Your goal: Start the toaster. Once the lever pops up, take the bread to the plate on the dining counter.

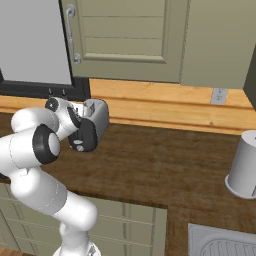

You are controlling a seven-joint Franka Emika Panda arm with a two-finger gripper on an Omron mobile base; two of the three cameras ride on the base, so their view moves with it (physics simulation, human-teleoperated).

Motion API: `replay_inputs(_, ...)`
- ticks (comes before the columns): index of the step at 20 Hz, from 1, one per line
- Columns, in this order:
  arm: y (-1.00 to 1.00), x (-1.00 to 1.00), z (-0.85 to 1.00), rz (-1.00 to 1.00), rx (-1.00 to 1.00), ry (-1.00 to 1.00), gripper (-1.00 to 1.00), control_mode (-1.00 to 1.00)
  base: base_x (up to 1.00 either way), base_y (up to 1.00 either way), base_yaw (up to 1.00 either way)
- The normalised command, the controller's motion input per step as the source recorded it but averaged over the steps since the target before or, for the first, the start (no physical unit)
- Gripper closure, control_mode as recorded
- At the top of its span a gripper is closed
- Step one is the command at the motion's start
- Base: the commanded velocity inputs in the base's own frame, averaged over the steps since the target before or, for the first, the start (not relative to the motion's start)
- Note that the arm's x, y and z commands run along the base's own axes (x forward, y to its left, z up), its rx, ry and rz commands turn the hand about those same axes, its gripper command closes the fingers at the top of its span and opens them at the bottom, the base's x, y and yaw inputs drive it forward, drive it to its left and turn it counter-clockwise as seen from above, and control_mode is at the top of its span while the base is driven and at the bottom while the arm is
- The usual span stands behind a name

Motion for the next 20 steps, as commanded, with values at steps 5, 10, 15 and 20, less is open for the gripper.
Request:
replay_inputs(5,0.00,0.00,0.00,0.00,0.00,0.00,-1.00,-1.00,0.00,0.00,0.00)
replay_inputs(10,0.00,0.00,0.00,0.00,0.00,0.00,-1.00,-1.00,0.00,0.00,0.00)
replay_inputs(15,0.00,0.00,0.00,0.00,0.00,0.00,-1.00,-1.00,0.00,0.00,0.00)
replay_inputs(20,0.00,0.00,0.00,0.00,0.00,0.00,-1.00,-1.00,0.00,0.00,0.00)
